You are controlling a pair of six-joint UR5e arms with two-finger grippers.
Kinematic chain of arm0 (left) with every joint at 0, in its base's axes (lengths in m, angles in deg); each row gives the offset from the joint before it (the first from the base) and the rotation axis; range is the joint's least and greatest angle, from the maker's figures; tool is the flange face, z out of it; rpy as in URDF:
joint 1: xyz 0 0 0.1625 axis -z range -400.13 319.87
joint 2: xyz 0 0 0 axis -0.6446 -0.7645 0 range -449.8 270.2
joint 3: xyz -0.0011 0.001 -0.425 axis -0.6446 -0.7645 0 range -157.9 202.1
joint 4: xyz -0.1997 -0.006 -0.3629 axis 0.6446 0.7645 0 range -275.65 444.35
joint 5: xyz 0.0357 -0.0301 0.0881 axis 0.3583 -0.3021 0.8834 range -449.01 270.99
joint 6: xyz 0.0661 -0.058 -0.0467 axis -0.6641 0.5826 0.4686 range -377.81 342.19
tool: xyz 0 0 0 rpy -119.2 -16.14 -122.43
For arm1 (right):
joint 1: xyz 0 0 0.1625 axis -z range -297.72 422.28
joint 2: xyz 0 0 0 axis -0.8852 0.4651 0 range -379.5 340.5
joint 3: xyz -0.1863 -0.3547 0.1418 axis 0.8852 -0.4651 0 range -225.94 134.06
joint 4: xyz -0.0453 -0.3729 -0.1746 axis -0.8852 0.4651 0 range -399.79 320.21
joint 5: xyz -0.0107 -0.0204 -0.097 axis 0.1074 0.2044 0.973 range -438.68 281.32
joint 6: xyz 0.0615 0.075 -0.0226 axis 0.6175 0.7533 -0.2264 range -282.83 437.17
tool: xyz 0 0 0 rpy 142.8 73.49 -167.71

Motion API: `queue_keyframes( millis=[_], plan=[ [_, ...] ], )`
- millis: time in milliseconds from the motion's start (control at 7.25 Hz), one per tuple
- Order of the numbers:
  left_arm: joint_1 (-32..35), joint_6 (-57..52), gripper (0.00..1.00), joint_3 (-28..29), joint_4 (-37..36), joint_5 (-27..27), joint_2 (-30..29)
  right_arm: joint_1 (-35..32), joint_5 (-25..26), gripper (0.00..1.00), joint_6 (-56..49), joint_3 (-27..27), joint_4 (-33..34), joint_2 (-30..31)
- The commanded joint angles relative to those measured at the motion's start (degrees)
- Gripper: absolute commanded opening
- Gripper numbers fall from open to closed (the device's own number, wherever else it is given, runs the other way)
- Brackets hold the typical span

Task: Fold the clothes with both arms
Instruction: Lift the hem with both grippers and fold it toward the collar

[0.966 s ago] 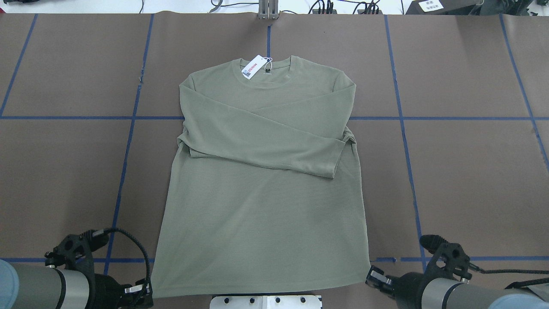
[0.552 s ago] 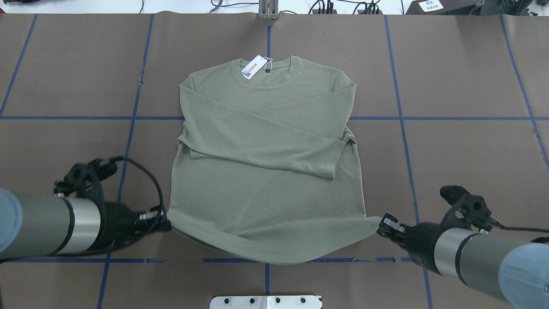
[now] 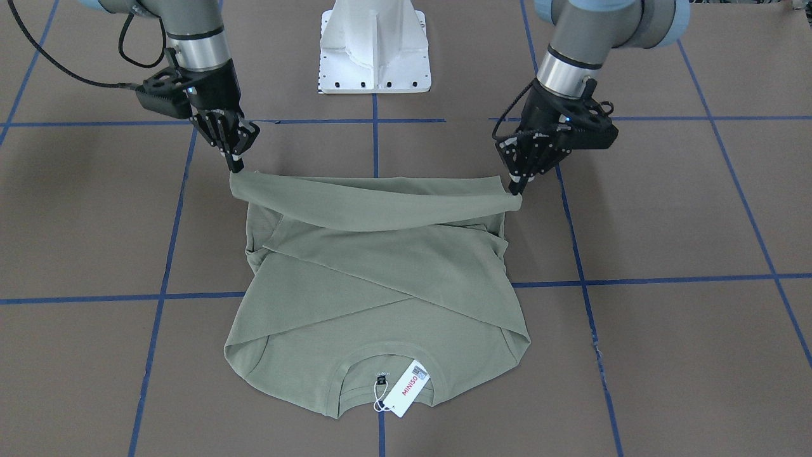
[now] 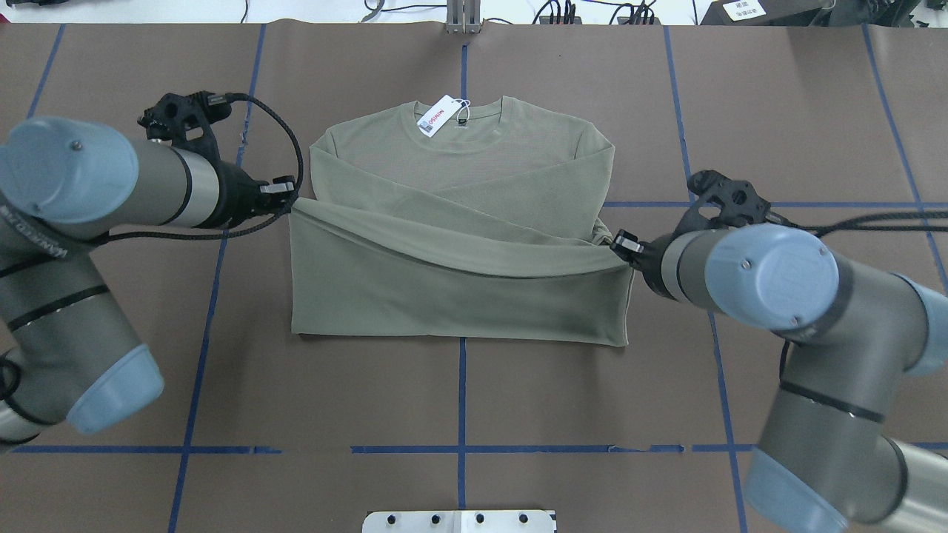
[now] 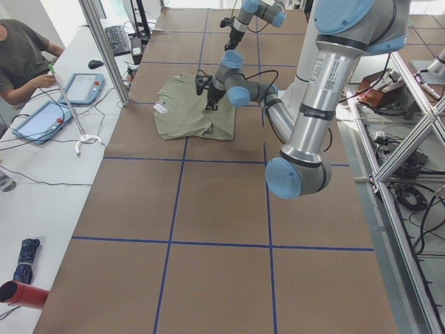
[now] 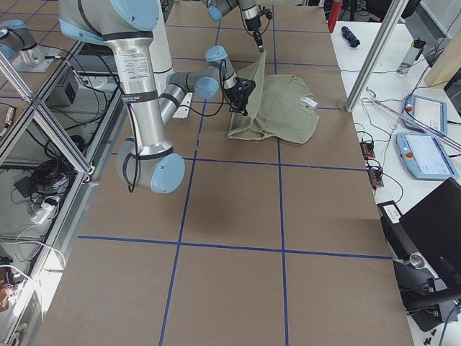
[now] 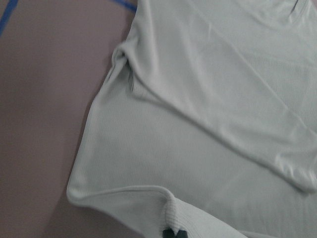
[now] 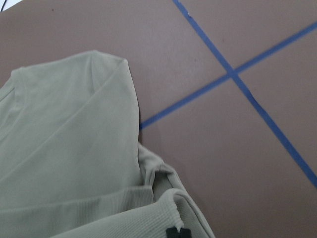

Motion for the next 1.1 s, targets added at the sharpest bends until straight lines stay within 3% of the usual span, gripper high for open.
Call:
queue_keyframes(
  millis=[0,138,414,828,966],
  plan=[
    [4.54,-3.26,0.00,14.37,6.25,0.14,-6.39,-8.91,-3.68,0.00,-9.02,-14.79,0.45,-9.18],
    [5.50,-3.26,0.00,22.01,11.43,1.36,-9.37,-9.80,-3.69,0.00,-9.32,-23.65,-0.51,-14.44],
    [5.69,-3.17,0.00,31.28,17.17,4.62,-13.08,-10.78,-3.61,0.00,-9.15,-37.05,-15.30,-16.43],
    [5.43,-3.26,0.00,39.03,23.84,4.71,-15.21,-10.87,-3.69,0.00,-9.32,-39.12,-17.13,-17.31],
    [5.25,-3.34,0.20,39.92,24.48,4.71,-15.21,-10.87,-3.69,0.05,-9.32,-39.21,-17.13,-17.48]
  ],
)
